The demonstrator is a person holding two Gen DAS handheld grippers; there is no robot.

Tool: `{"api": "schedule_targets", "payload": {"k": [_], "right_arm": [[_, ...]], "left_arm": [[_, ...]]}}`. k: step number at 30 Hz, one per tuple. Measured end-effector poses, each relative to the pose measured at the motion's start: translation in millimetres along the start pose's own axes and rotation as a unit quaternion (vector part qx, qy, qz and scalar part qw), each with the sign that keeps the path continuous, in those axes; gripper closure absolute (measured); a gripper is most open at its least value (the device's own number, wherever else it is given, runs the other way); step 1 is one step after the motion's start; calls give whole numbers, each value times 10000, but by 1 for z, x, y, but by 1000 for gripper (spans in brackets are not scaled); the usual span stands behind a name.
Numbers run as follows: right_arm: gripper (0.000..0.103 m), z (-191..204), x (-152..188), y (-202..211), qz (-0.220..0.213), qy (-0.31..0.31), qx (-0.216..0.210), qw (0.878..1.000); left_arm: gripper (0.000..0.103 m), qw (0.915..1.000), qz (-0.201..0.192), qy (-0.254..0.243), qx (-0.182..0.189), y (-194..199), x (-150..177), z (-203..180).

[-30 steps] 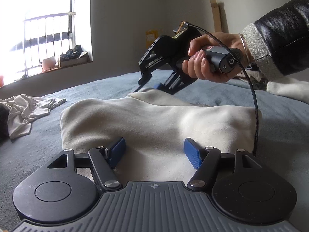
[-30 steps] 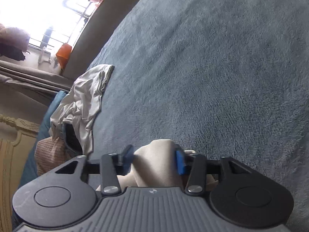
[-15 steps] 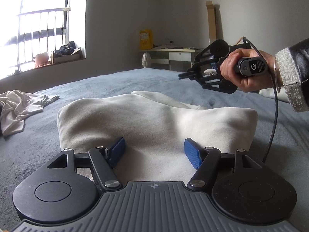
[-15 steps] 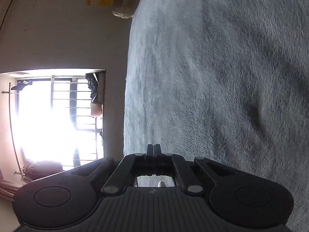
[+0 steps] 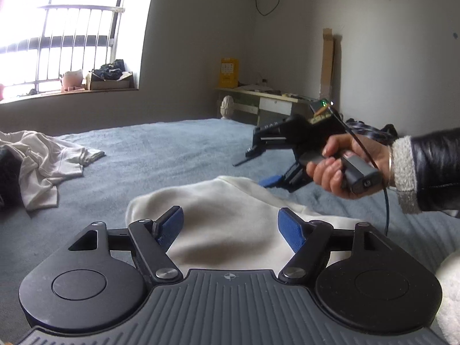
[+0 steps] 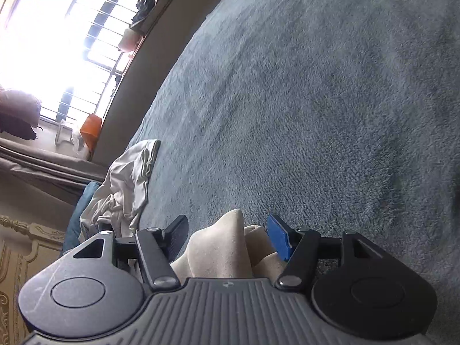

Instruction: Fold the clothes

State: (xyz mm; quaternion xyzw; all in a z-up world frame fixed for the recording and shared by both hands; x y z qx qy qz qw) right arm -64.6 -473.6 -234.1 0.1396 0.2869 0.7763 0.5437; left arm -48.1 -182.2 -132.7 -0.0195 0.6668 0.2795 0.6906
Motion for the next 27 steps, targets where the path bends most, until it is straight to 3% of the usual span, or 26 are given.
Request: {"api": "schedule_targets", "payload": {"k": [3,4,5,8,13,18,22,27], "right_arm": [[51,9,12,-3,127,199,-116,9997],[61,12,14,-2,149,278,-162,9994],[81,15,15,-1,163,360,-184,9990],[96,24,19,10,100,636,-394,9971],[97,47,41,38,87,1233,-945,9878],[97,69,65,66,87,1835,-1474,9719],[97,88,88,86,104,2350,-1860,9540],[97,106,130,89,254,3386,-1806,9231]], "left_arm": [[29,9999,92,-20,87,-24,-8,16],[29,9998,129,-15,139,-33,-10,21],[29,9997,157,-10,211,-42,-12,25],[29,9985,199,-108,491,-63,-19,30],[29,9918,187,-749,1020,-87,-30,25],[29,9768,118,-1635,1379,-93,-35,8],[30,9554,11,-2608,1386,-82,-25,-9],[38,9258,-228,-3585,1173,-63,-10,-28]]}}
Point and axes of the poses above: each gripper's, at about its wrist camera, not at the fingertips, and y roughly against the way its jaws point, z to its left, x to its underside, the point moved 8 cm from there along -y, roughly the way its jaws point, and after that the axes turned 12 degrees about -y, right-handed, at the moved point
